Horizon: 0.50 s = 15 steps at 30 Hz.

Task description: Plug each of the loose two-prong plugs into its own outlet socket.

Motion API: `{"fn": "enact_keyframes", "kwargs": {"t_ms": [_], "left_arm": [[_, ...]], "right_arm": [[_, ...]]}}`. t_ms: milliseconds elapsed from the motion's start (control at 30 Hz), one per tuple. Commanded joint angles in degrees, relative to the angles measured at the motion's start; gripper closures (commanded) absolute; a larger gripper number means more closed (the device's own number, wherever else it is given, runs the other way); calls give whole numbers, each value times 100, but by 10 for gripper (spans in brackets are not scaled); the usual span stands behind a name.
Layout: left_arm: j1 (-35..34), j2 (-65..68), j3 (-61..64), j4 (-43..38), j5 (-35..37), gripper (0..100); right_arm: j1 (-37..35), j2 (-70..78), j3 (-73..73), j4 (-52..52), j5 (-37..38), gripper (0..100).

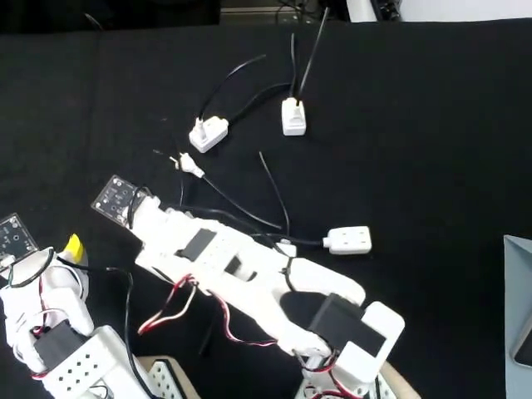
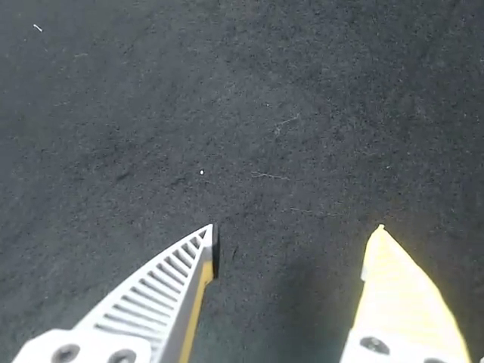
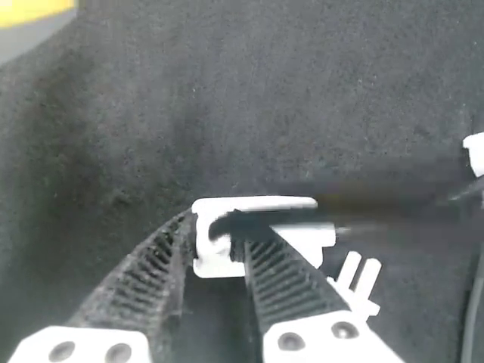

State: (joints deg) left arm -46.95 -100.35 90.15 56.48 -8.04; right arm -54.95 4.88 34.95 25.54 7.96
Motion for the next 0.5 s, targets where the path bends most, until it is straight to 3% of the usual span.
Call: {"fn": "enact_keyframes", "kwargs": {"t_ms": [0,300,467], "left_arm": [[-13,-53,-31,-35,44,693],[-4,-35,-31,-35,44,693],[-4,-35,-31,-35,44,693]], "right_arm": [[105,22,31,-35,-35,986],[193,321,-163,70,18,987],[378,-409,-207,35,738,987]]}}
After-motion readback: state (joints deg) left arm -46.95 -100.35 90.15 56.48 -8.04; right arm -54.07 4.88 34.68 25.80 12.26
